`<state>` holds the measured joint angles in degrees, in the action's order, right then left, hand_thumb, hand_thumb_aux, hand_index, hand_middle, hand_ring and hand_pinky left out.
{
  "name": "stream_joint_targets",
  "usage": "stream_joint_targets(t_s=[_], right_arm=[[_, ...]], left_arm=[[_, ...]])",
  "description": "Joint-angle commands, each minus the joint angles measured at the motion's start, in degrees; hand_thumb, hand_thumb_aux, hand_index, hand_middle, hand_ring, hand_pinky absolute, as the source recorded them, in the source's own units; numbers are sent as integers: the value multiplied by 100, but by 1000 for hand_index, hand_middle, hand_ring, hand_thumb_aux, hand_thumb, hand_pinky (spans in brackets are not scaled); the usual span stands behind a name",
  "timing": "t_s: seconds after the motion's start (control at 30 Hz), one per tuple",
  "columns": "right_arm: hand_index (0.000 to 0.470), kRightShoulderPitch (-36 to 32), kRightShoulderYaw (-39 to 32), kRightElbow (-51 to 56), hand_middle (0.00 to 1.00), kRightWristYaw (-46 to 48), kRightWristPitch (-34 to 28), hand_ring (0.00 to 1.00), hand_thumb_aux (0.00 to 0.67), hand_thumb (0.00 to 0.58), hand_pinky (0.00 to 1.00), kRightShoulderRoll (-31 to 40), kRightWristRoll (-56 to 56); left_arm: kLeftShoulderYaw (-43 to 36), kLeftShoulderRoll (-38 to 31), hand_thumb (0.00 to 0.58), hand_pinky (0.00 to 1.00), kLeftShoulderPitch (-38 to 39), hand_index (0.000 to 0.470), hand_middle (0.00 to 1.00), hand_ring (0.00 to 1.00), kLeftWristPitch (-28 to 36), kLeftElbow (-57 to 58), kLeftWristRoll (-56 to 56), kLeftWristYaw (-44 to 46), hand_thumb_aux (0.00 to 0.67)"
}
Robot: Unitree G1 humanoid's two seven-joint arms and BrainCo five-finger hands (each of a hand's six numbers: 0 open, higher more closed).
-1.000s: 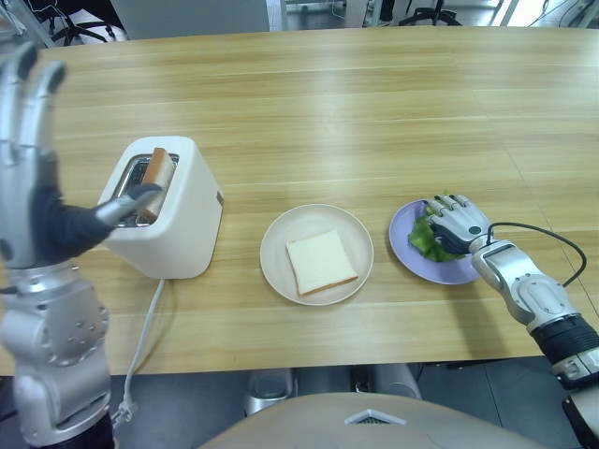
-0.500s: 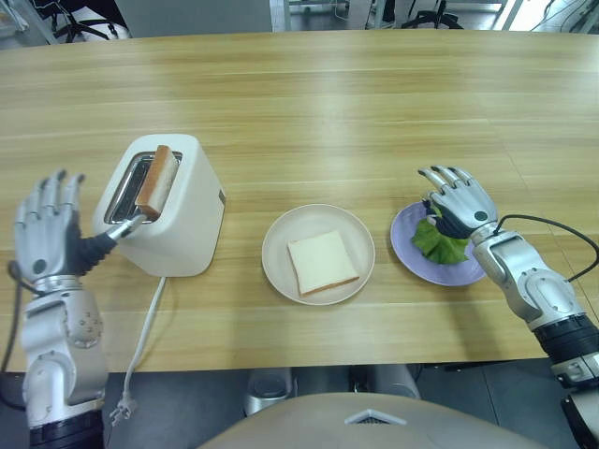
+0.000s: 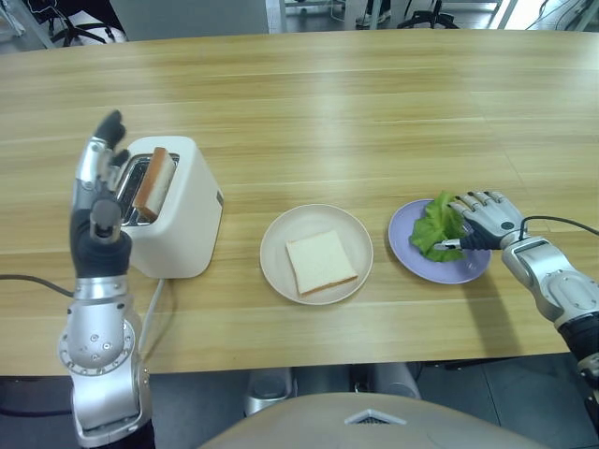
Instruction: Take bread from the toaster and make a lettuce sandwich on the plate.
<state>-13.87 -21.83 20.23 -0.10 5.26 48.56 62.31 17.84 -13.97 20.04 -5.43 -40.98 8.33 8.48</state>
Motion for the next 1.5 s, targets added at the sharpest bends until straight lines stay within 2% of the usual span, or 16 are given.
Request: stream_joint_targets(t_s=[0.03, 0.37, 0.4, 0.43, 0.5, 0.53, 0.77, 1.3, 1.5], right_arm=[[0, -93, -253, 66, 0, 162, 85, 0, 0, 0, 0, -79, 108], [0, -478, -883, 323, 0, 316, 73, 0, 0, 0, 0, -488, 525], [34, -513, -927, 336, 0, 349, 73, 0, 50, 83, 0, -543, 531], [242, -538, -963, 340, 0, 378, 60, 0, 352, 449, 0, -583, 542], [242, -593, -1018, 375, 0, 425, 58, 0, 352, 449, 0, -642, 555], [460, -627, -1029, 403, 0, 470, 69, 0, 670, 580, 0, -668, 517], [460, -600, -798, -16, 0, 406, 229, 0, 670, 580, 0, -832, 14], [460, -379, 35, -1648, 0, -842, 919, 0, 670, 580, 0, -969, -765], [460, -427, -2, -2060, 0, -669, 1204, 0, 670, 580, 0, -1332, -1008]], left_arm=[[-289, 69, 0, 0, 235, 0, 0, 0, -20, -167, 396, 298, 0], [-640, 120, 0, 0, 637, 0, 0, 0, -233, -500, 697, 664, 0], [-633, 111, 0, 0, 640, 0, 0, 0, -238, -517, 697, 678, 0], [-620, 98, 0, 0, 643, 0, 0, 0, -248, -530, 682, 688, 0], [-585, 88, 0, 0, 655, 0, 0, 0, -256, -560, 706, 705, 0], [-560, 85, 0, 0, 664, 0, 0, 0, -251, -581, 735, 709, 0], [-499, 74, 0, 0, 690, 0, 0, 0, -242, -624, 768, 719, 0], [-498, 151, 0, 0, 605, 0, 0, 0, -340, -502, 481, 608, 0], [-250, 243, 0, 0, 423, 0, 0, 0, -420, -208, 9, 285, 0]])
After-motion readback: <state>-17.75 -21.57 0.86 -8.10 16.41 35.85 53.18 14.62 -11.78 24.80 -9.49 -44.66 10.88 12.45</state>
